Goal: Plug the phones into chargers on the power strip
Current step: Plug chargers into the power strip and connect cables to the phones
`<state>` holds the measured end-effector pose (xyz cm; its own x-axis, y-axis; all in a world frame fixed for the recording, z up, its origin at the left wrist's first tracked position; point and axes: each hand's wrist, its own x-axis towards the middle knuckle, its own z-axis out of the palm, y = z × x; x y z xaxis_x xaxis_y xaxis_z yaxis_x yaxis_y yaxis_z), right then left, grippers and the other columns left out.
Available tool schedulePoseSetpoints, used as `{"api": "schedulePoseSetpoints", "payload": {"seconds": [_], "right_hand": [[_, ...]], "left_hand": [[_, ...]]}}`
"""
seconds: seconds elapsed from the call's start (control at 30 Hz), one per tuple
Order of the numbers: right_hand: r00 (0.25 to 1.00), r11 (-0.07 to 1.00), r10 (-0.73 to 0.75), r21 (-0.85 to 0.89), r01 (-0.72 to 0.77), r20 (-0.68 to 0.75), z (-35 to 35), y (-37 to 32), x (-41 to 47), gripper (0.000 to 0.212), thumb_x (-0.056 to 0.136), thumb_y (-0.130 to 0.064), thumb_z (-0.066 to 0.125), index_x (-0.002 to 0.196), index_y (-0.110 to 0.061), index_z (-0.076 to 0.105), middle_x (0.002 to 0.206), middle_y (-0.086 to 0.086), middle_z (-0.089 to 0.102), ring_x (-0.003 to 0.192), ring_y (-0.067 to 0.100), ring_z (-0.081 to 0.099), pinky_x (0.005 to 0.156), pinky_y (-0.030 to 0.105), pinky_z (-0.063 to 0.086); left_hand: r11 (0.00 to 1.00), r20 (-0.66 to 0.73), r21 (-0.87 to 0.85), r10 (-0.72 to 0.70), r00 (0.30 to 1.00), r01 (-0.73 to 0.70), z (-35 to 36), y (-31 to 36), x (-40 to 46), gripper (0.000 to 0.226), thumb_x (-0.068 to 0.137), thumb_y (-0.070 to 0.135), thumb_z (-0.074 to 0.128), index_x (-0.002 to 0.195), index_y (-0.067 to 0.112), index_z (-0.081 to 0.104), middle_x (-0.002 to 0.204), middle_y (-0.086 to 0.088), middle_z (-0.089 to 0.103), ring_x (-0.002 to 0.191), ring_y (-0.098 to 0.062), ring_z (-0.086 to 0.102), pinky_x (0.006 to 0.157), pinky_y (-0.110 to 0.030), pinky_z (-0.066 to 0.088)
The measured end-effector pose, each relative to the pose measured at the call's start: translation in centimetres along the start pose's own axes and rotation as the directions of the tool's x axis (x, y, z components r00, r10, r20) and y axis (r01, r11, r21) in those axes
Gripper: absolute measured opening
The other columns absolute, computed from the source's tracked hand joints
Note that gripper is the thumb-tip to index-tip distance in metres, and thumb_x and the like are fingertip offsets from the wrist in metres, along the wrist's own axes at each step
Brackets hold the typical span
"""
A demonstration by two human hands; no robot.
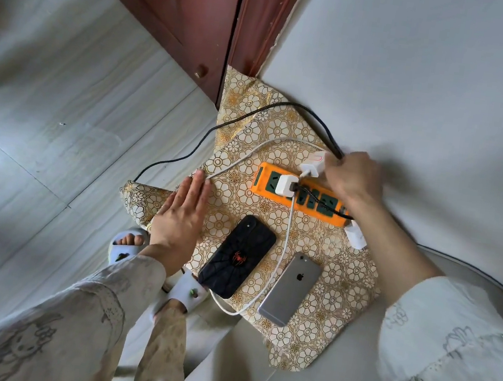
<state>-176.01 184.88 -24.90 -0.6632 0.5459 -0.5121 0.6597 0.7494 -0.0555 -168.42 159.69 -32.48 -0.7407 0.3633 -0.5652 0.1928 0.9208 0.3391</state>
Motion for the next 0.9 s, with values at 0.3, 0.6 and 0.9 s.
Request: {"api": "schedulePoseSetpoints", "payload": {"seconds": [0.3,0.6,0.9], "right_hand": [[0.964,0.938,0.253,0.223,-0.264,0.081,1.4,4.2,0.8,0.039,0.088,-0.027,0.057,0.103,0.008,0.058,0.100,0.021,0.062,0.099,0.037,0.060,0.082,0.043,0.051],[0.960,0.589,0.219,0.761,-0.273,0.175,0.3,3.2,0.1,0.023,0.095,-0.010,0.038,0.084,-0.010,0.057,0.056,-0.002,0.042,0.042,0.008,0.036,0.037,0.018,0.029],[0.928,0.392,0.075,0.845,-0.364,0.365,-1.8,4.3,-4.7,0.026,0.090,0.004,0.034,0.101,-0.005,0.057,0.069,0.003,0.057,0.038,0.005,0.037,0.039,0.019,0.030]], "left_hand": [[1.000,-0.013,0.003,-0.008,1.000,0.008,0.1,0.2,0.1,0.095,0.088,0.006,0.051,0.134,0.017,-0.032,0.148,-0.004,-0.032,0.141,-0.021,-0.021,0.116,-0.031,0.000],[1.000,-0.021,-0.004,-0.007,1.000,0.007,0.7,-0.4,0.4,0.104,0.084,0.009,0.060,0.133,0.020,-0.032,0.145,0.001,-0.033,0.137,-0.015,-0.023,0.113,-0.031,0.008],[0.997,0.122,-0.081,0.030,0.992,-0.020,-0.4,-0.4,0.7,0.098,0.085,0.018,0.056,0.139,0.017,-0.025,0.149,-0.004,-0.031,0.140,-0.021,-0.019,0.118,-0.040,0.002]]}}
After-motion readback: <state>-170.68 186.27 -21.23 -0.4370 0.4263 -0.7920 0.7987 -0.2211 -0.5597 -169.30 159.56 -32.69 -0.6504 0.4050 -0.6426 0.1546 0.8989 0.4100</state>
